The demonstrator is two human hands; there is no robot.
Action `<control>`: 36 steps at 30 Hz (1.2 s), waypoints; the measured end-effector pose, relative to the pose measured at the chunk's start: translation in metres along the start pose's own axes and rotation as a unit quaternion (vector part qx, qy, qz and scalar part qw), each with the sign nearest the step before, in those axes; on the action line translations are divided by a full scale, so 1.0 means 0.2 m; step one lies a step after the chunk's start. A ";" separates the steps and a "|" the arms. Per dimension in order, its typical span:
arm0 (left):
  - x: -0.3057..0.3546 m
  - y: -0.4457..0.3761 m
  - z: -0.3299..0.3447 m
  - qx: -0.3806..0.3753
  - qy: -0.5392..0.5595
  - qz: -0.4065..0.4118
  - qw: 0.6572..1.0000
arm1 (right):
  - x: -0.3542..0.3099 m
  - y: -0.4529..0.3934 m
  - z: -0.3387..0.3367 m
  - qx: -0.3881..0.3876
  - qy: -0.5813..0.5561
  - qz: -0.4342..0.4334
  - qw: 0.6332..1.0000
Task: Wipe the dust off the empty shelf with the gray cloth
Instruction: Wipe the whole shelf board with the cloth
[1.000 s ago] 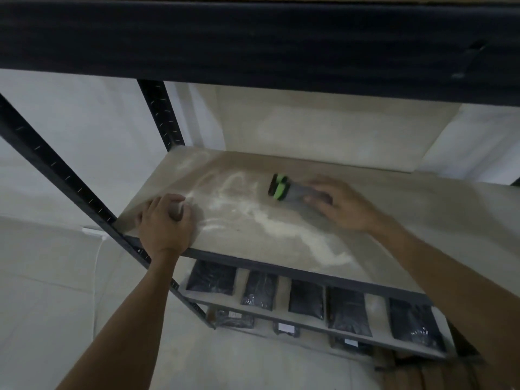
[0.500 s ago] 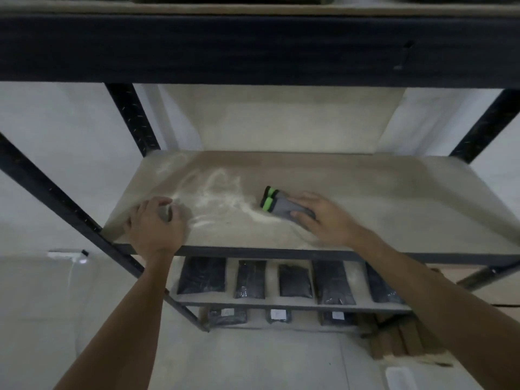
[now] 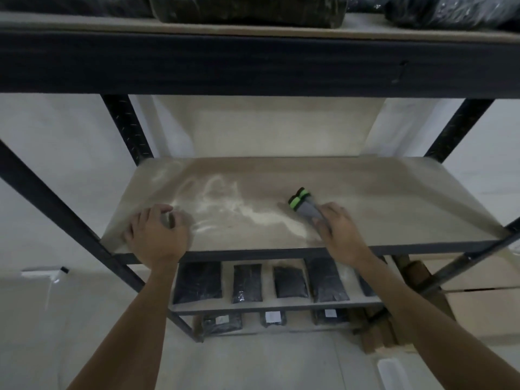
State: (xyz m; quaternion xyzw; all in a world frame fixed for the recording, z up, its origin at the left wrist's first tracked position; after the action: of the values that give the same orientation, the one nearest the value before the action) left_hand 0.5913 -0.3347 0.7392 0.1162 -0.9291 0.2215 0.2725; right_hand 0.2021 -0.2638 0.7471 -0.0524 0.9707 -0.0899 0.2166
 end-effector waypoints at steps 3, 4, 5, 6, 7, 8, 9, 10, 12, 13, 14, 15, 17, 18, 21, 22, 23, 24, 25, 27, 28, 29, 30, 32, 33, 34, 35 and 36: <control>0.00 0.01 0.00 0.002 -0.003 -0.003 1.000 | -0.02 -0.04 -0.05 -0.017 -0.030 -0.006 0.999; 0.00 0.01 0.00 0.002 -0.002 -0.003 1.000 | -0.01 -0.10 -0.10 -0.010 -0.039 0.000 0.999; 0.01 0.01 0.00 0.001 -0.003 -0.003 1.000 | 0.01 -0.18 -0.13 -0.004 -0.043 0.000 0.999; 0.01 0.01 0.00 0.000 -0.004 -0.003 1.000 | 0.04 -0.28 -0.15 -0.004 -0.038 -0.009 0.999; 0.01 0.00 0.00 -0.003 -0.005 -0.003 1.000 | 0.06 -0.37 -0.14 -0.011 -0.025 -0.016 0.999; 0.01 0.00 0.00 -0.007 -0.004 -0.004 1.000 | 0.08 -0.46 -0.11 -0.024 -0.013 -0.012 1.000; 0.00 0.00 0.01 -0.009 -0.003 -0.005 1.000 | 0.10 -0.53 -0.06 -0.043 -0.004 -0.002 0.999; 0.00 0.00 0.01 -0.011 0.000 -0.006 1.000 | 0.10 -0.57 0.00 -0.059 0.002 0.006 0.998; 0.00 0.00 0.01 -0.010 0.006 -0.007 1.000 | 0.06 -0.57 0.10 -0.064 0.021 -0.007 0.998; 0.00 0.00 0.01 -0.008 0.006 -0.008 1.000 | 0.01 -0.55 0.14 -0.073 0.022 -0.031 0.997; -0.01 0.00 0.01 -0.007 0.008 -0.010 1.000 | -0.05 -0.52 0.16 -0.093 0.017 -0.066 0.993; -0.01 -0.01 0.01 -0.008 0.011 -0.013 1.000 | -0.11 -0.49 0.17 -0.117 0.010 -0.103 0.988; -0.01 -0.01 0.01 -0.009 0.019 -0.016 1.000 | -0.20 -0.47 0.19 -0.169 -0.024 -0.164 0.971; -0.01 -0.01 0.01 -0.006 0.023 -0.016 1.000 | -0.23 -0.49 0.19 -0.180 -0.043 -0.187 0.965; -0.01 0.00 0.01 0.000 0.025 -0.012 1.000 | -0.30 -0.74 0.14 -0.138 -0.067 -0.202 0.967; -0.01 0.00 0.01 -0.001 0.027 -0.013 1.000 | -0.32 -0.84 0.14 -0.119 -0.067 -0.198 0.971; -0.01 0.00 0.01 -0.002 0.030 -0.015 0.999 | -0.35 -0.94 0.16 -0.111 -0.060 -0.194 0.973; -0.01 0.00 0.01 -0.002 0.035 -0.017 0.999 | -0.37 -1.03 0.20 -0.113 -0.055 -0.183 0.975; -0.01 0.00 0.01 -0.001 0.039 -0.018 0.999 | -0.38 -1.10 0.25 -0.121 -0.051 -0.172 0.976; -0.01 0.00 0.01 -0.001 0.042 -0.019 0.999 | -0.42 -1.16 0.33 -0.132 -0.052 -0.174 0.975; -0.01 0.00 0.01 -0.001 0.044 -0.020 0.999 | -0.42 -1.16 0.36 -0.135 -0.055 -0.183 0.972; -0.01 0.00 0.01 -0.003 0.046 -0.021 0.999 | -0.43 -1.13 0.37 -0.143 -0.056 -0.198 0.968; -0.01 -0.01 0.01 -0.003 0.046 -0.021 0.999 | -0.44 -1.08 0.38 -0.159 -0.064 -0.221 0.960; -0.02 -0.01 0.02 -0.003 0.042 -0.021 0.999 | -0.47 -0.95 0.35 -0.204 -0.089 -0.272 0.936; -0.02 -0.01 0.02 -0.003 0.038 -0.021 0.999 | -0.47 -0.89 0.33 -0.231 -0.099 -0.288 0.924; -0.02 -0.01 0.02 -0.002 0.036 -0.020 0.999 | -0.48 -0.84 0.31 -0.256 -0.107 -0.301 0.912; -0.01 -0.01 0.01 0.000 0.036 -0.019 0.999 | -0.49 -0.84 0.29 -0.268 -0.112 -0.306 0.906; -0.01 -0.01 0.01 0.000 0.037 -0.017 0.999 | -0.51 -0.88 0.26 -0.258 -0.114 -0.307 0.909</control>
State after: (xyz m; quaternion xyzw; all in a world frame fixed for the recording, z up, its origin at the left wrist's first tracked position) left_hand 0.5928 -0.3367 0.7375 0.1242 -0.9161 0.2213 0.3104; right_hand 0.3274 -0.4303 0.7766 -0.4123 0.8644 0.1085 0.2667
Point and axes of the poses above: each hand's wrist, its own y-axis away from the middle knuckle, its own z-axis out of the palm, x = y × z, the point moved 8 cm from there along -y, towards the middle knuckle, and after that the axes turned 7 degrees about -x, right-handed, at the moved point
